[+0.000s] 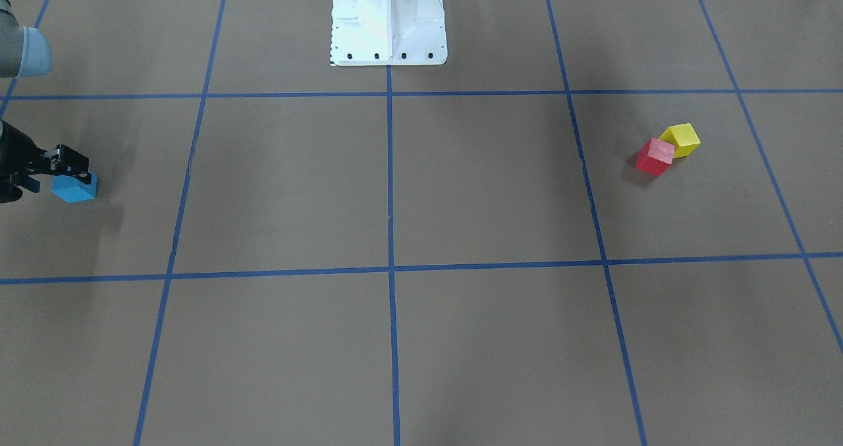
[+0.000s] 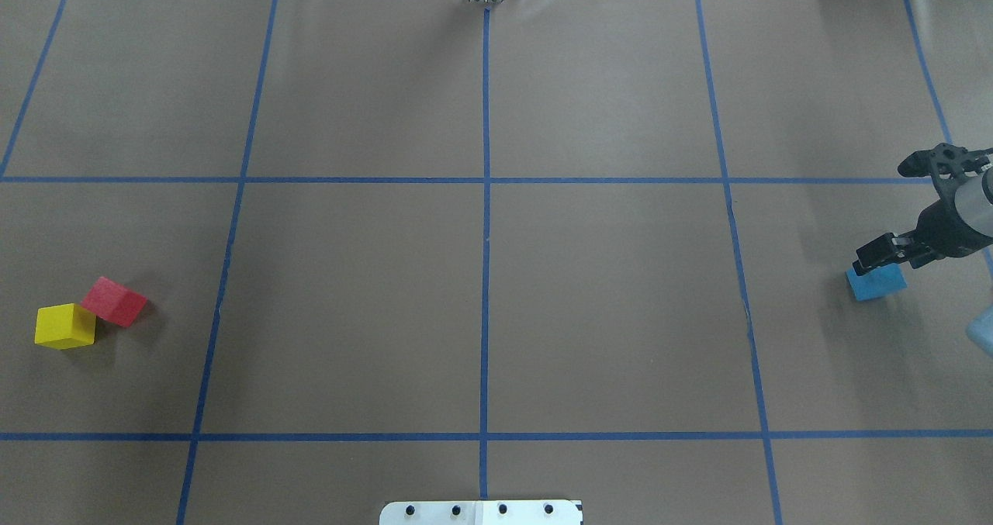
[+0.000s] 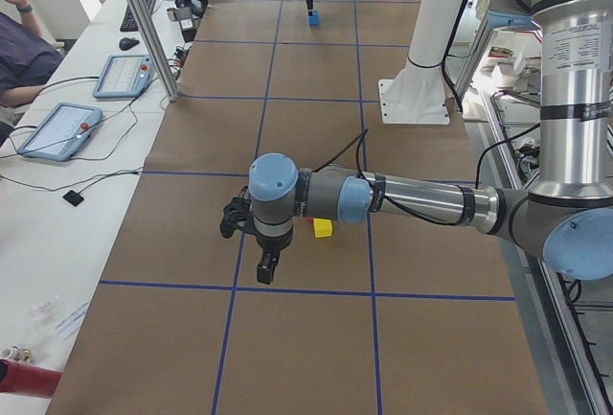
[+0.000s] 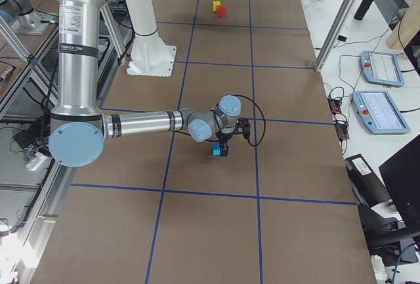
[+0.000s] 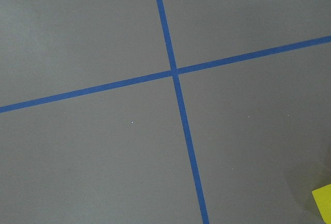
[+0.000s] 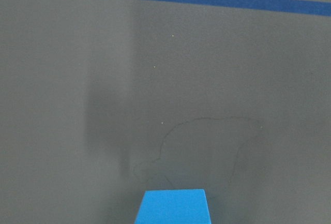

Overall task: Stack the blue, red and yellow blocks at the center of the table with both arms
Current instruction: 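Lower the right gripper onto the blue cube and close on it, then carry the blue cube with the right gripper to the table center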

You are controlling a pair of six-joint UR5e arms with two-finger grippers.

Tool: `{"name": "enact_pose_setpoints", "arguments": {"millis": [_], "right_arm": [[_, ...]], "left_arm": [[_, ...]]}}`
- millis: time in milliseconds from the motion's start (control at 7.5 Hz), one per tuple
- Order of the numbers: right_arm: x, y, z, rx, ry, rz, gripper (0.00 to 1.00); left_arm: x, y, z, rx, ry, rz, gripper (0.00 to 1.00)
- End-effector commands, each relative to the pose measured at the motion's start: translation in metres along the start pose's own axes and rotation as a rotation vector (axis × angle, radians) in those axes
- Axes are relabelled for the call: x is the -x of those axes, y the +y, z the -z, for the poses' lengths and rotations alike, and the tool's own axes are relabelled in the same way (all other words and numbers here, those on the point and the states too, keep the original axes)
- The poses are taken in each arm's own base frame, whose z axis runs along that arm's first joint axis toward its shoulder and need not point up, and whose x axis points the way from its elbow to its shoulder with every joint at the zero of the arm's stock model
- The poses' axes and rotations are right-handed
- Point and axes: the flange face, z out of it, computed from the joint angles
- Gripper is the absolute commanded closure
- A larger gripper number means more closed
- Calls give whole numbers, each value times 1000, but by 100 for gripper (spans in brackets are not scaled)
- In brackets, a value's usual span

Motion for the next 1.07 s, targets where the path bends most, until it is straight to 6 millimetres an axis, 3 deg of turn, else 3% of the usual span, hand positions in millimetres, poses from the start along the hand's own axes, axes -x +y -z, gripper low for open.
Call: {"name": "enact_pose_setpoints", "arguments": {"millis": [0, 133, 267, 400, 667, 800, 933], "right_arm": [[2, 3, -17, 23, 23, 12, 1], [2, 2, -18, 23, 24, 11, 1], [4, 1, -17, 24, 23, 10, 55], [4, 0, -16, 15, 33, 15, 100], [4, -5, -2, 22, 1, -7, 100], [20, -18, 25, 31, -32, -36, 100], [58, -39, 56, 45, -29, -56, 100]], "left_arm": [[0, 0, 0, 0, 0, 0, 0], [0, 0, 0, 0, 0, 0, 0], [0, 0, -1, 1, 0, -2, 0], [0, 0, 0, 0, 0, -1, 0], [0, 0, 0, 0, 2, -1, 0], [0, 0, 0, 0, 2, -1, 0], [0, 0, -1, 1, 2, 0, 0]]}}
